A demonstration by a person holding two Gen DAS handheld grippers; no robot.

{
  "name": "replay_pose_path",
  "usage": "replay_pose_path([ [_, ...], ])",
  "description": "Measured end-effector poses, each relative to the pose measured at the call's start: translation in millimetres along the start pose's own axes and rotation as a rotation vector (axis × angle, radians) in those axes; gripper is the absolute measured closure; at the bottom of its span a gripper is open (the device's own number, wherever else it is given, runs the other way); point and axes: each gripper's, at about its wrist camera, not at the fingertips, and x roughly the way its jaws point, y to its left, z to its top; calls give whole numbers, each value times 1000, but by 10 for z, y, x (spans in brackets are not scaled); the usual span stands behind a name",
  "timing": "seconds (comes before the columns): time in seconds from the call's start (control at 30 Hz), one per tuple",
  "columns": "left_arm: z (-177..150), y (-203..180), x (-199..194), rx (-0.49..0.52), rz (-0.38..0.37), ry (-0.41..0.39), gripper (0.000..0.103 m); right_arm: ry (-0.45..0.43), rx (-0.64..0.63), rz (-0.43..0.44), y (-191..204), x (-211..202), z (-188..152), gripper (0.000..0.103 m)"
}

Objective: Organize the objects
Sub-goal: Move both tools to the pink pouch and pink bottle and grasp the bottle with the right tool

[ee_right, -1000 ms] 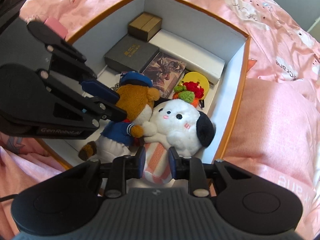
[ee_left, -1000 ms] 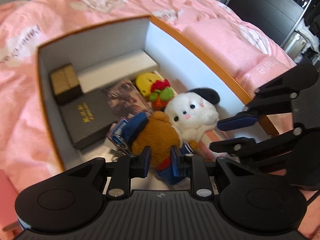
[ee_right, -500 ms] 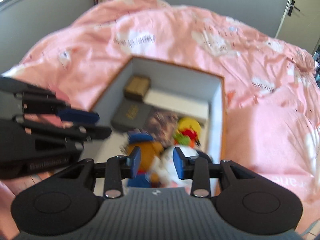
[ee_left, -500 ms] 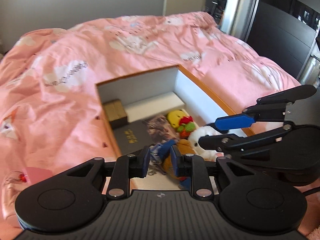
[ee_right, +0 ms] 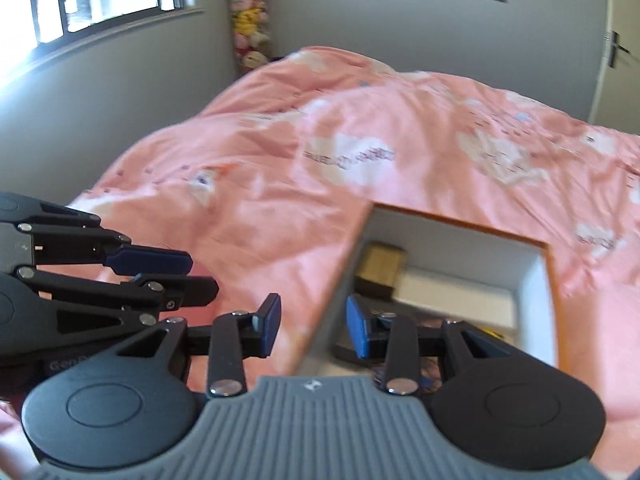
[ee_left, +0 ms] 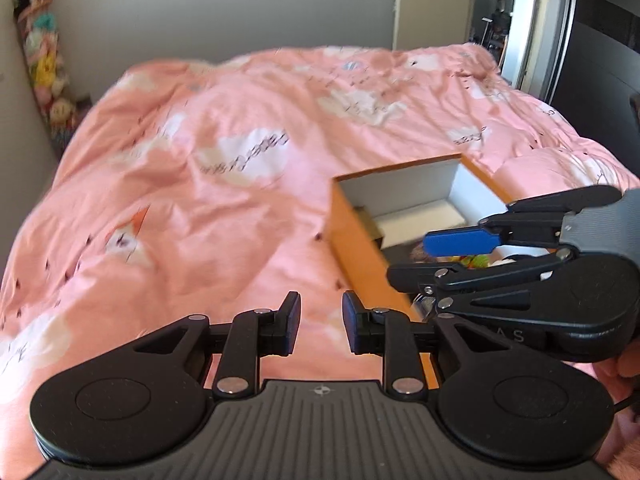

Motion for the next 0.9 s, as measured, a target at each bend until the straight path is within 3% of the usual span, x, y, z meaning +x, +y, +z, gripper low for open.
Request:
replay_pose_path([
  [0.17, 12, 520, -111, -59, 22, 91, 73, 42, -9, 117, 297, 263, 143, 63],
  [0.5, -110, 1282, 122, -185, 13, 247, 73, 208, -33, 222, 735, 1013, 148, 62],
  [0.9, -301, 1658, 512, -272, 6, 377, 69, 326, -72, 216, 989, 1562, 80, 62],
])
